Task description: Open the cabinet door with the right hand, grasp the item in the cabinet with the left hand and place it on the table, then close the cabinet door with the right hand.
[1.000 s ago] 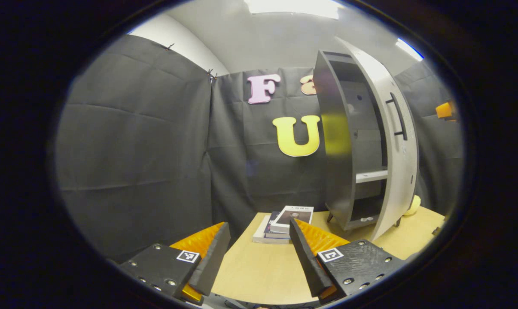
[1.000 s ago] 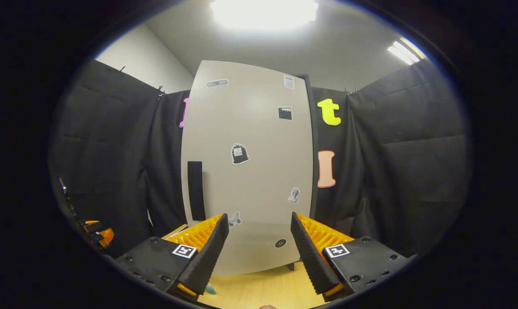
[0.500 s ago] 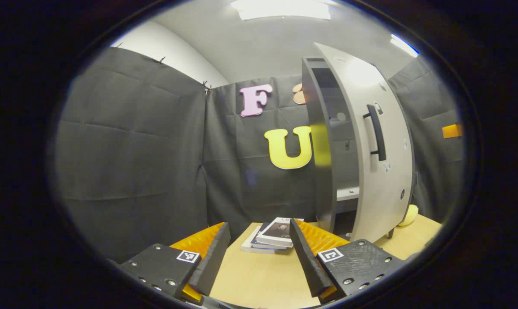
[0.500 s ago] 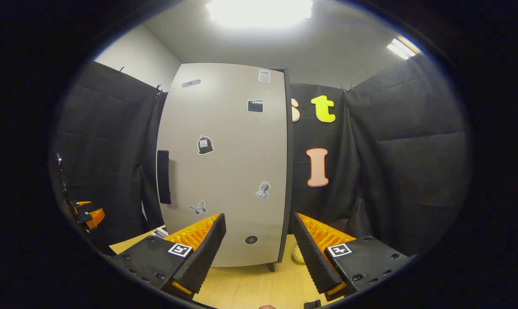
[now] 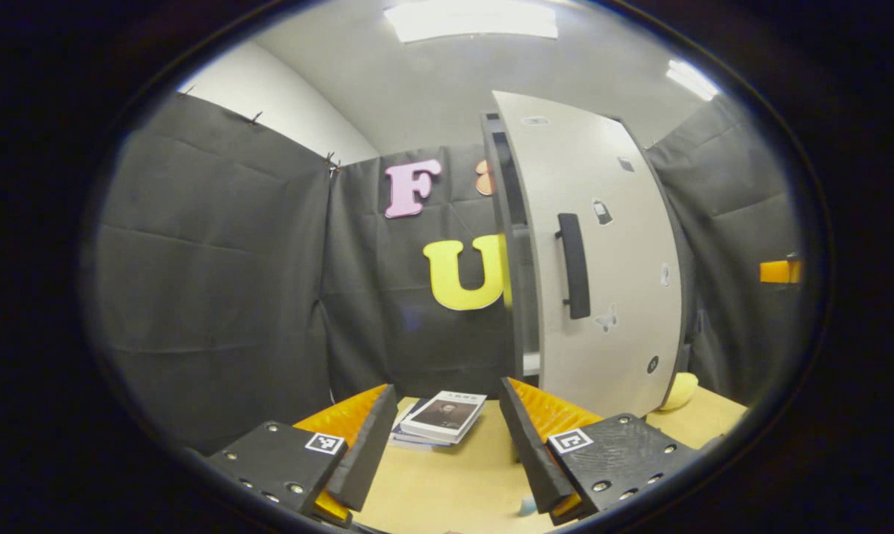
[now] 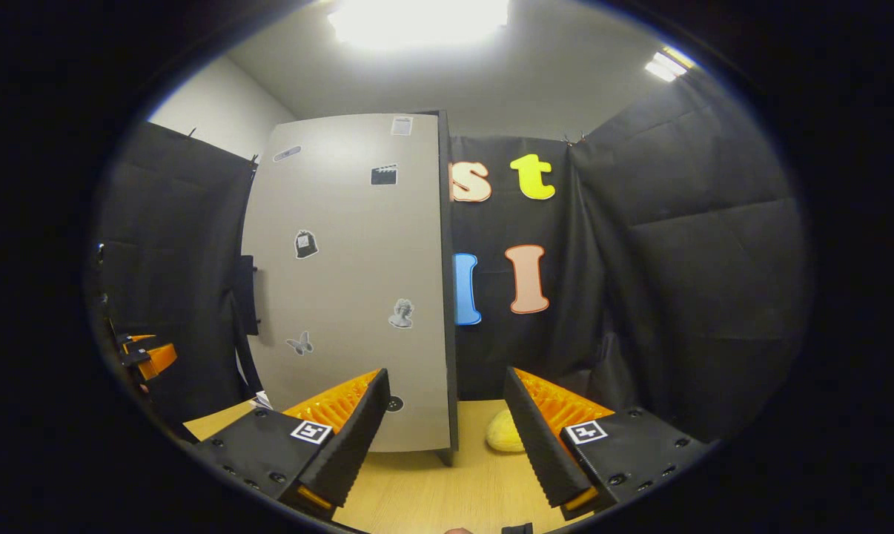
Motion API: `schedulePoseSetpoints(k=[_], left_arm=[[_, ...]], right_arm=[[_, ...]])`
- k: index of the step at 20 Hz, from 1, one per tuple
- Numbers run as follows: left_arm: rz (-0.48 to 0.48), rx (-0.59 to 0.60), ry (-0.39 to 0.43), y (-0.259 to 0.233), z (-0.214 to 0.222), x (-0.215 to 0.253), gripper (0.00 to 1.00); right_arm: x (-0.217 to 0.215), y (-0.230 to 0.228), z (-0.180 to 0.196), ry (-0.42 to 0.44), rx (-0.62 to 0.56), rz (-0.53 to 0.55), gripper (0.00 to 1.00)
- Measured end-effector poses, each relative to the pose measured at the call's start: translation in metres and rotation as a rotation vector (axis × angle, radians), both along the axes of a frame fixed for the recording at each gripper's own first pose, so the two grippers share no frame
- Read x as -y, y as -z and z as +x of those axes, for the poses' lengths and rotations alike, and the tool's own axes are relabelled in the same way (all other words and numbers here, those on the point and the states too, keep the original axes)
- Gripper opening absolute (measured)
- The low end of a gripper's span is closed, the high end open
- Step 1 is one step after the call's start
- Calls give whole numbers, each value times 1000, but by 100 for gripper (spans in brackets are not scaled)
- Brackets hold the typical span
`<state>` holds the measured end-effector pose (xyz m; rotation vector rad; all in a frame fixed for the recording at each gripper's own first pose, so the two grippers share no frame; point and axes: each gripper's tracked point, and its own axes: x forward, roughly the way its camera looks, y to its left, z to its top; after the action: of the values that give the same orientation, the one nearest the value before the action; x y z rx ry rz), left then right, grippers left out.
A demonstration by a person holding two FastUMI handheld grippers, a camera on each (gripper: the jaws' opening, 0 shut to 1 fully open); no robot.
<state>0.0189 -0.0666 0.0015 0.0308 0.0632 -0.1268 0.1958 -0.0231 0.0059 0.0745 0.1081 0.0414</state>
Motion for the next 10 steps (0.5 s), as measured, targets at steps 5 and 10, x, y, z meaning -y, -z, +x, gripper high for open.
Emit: schedulePoseSetpoints(k=[5,10], left_arm=[[-23,14,10,-8,2,17,84],[-19,17,24,-9,3,20,84]], right_arm=[[16,-3,-3,19,16,-2,98],[19,-5,-6,29,22,-3,98]])
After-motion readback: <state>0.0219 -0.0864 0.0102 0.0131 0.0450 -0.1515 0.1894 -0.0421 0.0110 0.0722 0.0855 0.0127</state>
